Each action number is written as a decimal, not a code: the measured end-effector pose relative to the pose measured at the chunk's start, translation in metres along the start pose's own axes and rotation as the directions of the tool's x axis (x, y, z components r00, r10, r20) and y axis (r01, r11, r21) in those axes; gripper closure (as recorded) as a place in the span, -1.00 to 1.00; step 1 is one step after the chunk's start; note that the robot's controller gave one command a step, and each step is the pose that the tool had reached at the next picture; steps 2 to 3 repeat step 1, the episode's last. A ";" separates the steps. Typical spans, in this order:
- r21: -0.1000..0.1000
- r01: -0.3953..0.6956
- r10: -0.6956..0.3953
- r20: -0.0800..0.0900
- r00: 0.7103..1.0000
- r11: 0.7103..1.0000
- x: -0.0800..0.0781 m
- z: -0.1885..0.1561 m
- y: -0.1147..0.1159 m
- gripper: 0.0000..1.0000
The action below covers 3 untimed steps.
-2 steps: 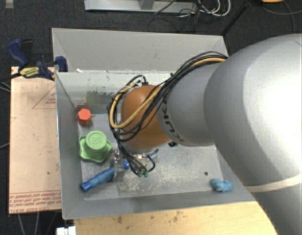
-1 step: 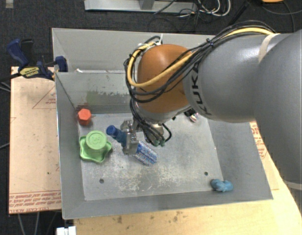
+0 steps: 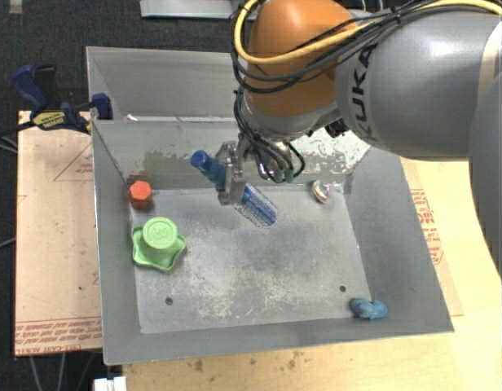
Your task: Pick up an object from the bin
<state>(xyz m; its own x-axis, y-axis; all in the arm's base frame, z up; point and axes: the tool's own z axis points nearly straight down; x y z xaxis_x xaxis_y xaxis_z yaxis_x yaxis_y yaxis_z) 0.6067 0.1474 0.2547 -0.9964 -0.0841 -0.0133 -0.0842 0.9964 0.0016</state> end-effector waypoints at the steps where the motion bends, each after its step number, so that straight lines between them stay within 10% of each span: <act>1: 0.000 0.251 -0.251 -0.011 0.968 0.968 -0.003 0.004 -0.055 1.00; 3: 0.000 0.251 -0.251 -0.011 0.968 0.968 -0.003 0.004 -0.055 1.00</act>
Offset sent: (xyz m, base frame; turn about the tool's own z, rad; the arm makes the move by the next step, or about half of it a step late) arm 0.0073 -0.0520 -0.0026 -0.2595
